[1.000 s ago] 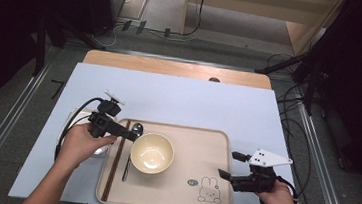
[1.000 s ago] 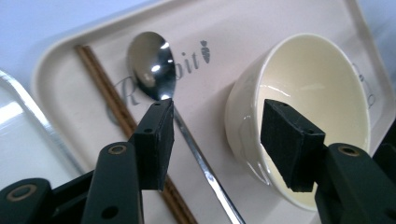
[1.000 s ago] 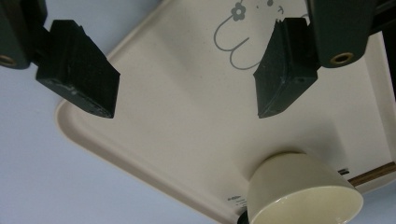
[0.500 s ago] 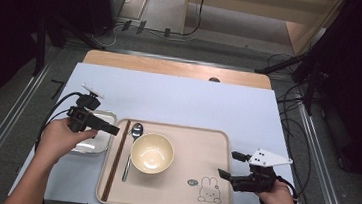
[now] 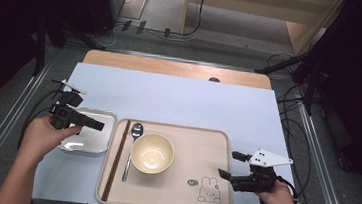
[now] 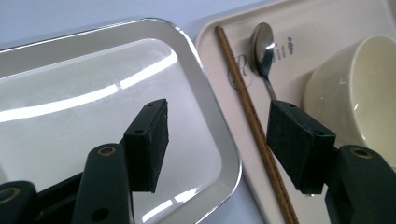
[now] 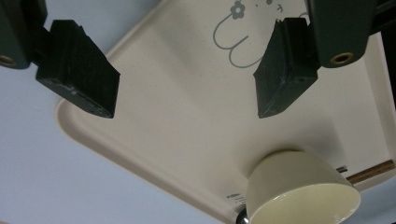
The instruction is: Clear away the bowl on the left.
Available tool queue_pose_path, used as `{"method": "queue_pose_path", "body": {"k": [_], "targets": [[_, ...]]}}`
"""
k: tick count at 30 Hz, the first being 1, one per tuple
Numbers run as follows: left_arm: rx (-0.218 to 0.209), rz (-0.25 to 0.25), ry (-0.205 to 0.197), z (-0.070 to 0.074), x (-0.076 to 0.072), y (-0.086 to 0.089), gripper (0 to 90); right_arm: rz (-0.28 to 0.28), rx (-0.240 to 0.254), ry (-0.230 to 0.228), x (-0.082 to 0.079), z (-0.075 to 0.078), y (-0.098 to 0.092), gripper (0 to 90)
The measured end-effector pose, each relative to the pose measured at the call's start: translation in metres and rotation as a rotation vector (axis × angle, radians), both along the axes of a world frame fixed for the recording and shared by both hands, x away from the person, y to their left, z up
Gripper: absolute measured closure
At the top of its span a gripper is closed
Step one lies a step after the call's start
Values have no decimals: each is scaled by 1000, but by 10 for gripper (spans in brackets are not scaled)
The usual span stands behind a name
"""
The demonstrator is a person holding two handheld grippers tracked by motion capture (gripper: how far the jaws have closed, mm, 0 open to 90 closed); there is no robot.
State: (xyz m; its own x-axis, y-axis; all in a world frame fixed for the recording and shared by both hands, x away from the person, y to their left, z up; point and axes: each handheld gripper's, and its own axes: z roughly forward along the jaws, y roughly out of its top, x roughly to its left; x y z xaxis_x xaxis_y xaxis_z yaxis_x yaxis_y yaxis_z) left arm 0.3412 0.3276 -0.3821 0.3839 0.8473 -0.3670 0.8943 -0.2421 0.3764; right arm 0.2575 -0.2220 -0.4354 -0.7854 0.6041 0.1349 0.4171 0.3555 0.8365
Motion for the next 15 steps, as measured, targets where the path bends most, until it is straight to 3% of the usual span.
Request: {"method": "queue_pose_path", "body": {"k": [6,15], "targets": [[38,51,-6,-4,-1,23,394,3,-2,1,0,0,0,221],[33,110,-2,-9,-4,51,392,3,-5,5,0,0,1,221]]}}
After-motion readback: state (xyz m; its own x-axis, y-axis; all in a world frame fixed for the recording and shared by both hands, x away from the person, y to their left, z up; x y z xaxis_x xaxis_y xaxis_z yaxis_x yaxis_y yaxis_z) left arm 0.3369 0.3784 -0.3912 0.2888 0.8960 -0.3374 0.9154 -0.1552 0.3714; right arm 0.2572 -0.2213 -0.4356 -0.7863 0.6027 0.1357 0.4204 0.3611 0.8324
